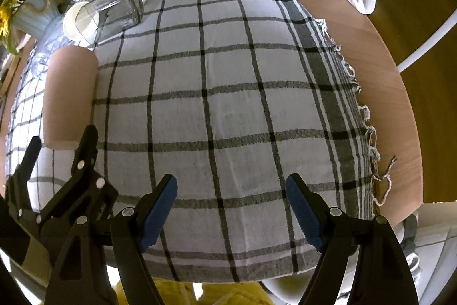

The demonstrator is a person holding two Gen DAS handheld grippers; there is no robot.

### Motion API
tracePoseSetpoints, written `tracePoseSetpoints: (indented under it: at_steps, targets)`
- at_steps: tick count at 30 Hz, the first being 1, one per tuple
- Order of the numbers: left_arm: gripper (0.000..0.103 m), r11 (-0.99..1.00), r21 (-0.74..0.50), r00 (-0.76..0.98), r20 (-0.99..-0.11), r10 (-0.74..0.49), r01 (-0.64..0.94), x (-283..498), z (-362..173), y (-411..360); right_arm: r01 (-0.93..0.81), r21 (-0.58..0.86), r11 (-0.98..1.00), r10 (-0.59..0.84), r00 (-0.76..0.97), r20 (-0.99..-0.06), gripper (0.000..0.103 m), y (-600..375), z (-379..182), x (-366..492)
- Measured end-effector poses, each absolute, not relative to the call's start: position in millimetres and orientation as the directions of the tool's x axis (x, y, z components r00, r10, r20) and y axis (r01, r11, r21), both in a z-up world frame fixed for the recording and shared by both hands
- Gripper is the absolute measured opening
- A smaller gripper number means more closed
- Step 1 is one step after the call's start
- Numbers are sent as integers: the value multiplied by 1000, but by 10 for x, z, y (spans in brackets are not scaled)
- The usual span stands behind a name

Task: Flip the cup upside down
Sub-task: 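Lower the pink cup toward the table with the right gripper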

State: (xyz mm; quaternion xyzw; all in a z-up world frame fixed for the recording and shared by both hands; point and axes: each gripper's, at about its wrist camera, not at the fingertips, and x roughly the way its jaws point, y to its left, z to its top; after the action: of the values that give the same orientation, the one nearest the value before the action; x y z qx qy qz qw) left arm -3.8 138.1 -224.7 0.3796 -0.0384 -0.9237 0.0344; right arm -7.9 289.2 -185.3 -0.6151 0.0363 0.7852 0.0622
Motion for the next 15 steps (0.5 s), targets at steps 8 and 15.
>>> tracePoseSetpoints:
  at_steps: [8,15]
  targets:
    - [62,-997,56,-682,-728,-76,51,-104,-2295,1320,-130,-11,-991,40,-226,-973,78,2871,-1885,-112]
    - [62,-999,35,-666,-744,-50,37,-90,-2228,1264,-126,3,-992,27,-232,-972,78,2872,-1876,-124]
